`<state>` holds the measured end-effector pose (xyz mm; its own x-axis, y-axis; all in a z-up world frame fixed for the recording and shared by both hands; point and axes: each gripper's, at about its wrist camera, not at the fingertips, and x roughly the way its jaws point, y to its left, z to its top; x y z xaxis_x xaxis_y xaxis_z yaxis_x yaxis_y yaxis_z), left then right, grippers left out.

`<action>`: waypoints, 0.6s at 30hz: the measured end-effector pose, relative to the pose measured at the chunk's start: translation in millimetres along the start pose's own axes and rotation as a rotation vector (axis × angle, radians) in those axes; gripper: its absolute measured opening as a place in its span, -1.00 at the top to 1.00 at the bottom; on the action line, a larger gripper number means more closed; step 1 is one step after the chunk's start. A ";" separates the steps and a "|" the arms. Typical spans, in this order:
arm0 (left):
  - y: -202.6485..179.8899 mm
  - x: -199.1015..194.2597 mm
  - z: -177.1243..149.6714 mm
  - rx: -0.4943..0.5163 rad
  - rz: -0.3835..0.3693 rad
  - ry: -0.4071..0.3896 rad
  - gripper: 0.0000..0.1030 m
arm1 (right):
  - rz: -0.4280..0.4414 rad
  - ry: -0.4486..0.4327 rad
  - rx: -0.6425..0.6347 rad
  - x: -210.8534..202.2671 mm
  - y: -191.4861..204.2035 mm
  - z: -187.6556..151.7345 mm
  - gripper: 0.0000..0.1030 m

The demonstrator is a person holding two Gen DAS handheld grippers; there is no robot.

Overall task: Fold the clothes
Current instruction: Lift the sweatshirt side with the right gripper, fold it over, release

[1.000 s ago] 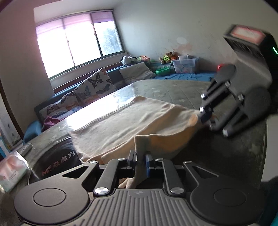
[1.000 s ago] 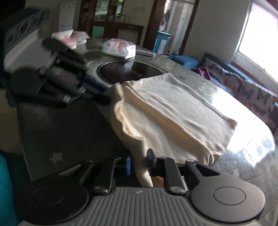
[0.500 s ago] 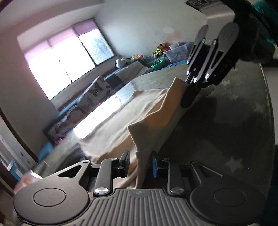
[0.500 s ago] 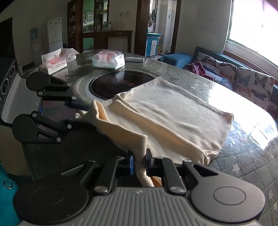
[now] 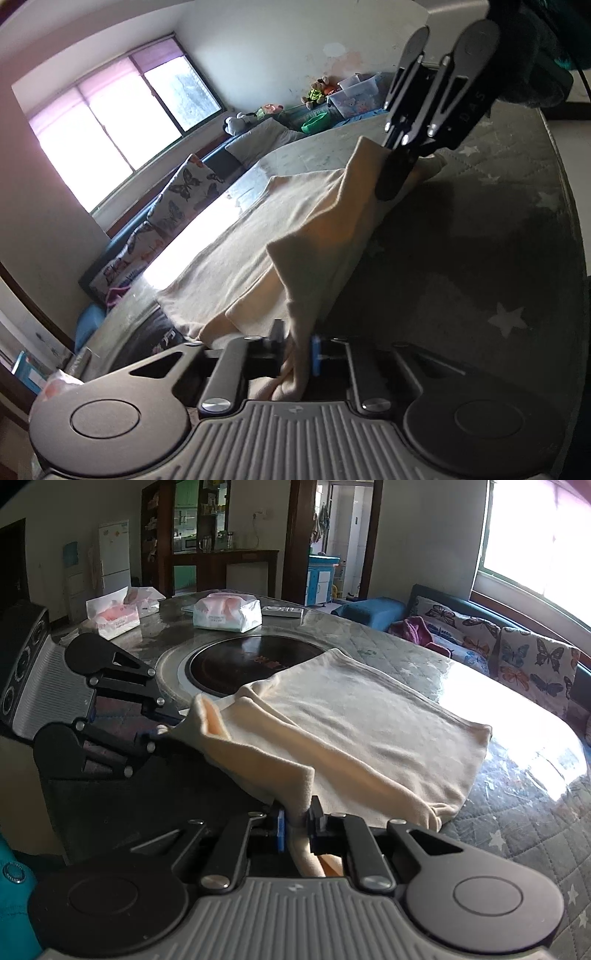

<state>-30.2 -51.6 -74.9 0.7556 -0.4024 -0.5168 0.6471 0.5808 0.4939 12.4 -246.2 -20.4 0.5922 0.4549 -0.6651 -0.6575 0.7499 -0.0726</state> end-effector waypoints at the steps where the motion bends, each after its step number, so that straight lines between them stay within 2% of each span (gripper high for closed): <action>1: 1.6 -1.5 0.1 -0.009 -0.007 -0.002 0.78 | 0.001 -0.004 -0.002 -1.6 0.9 -0.5 0.81; 7: 11.5 -16.5 5.7 -0.060 -0.055 -0.027 0.80 | 0.013 -0.026 -0.017 -21.0 5.0 -0.2 0.82; 14: 7.3 -60.5 12.0 -0.125 -0.150 -0.067 0.81 | 0.046 -0.009 -0.015 -65.0 20.8 -7.6 0.82; 18: 1.7 -89.5 10.8 -0.175 -0.203 -0.071 0.81 | 0.103 0.017 0.012 -91.0 32.7 -11.3 0.82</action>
<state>-95.6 -22.3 -20.2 0.6217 -0.5680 -0.5393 0.7632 0.5941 0.2541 -68.3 -268.4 29.3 0.5136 0.5215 -0.6814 -0.7089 0.7052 0.0054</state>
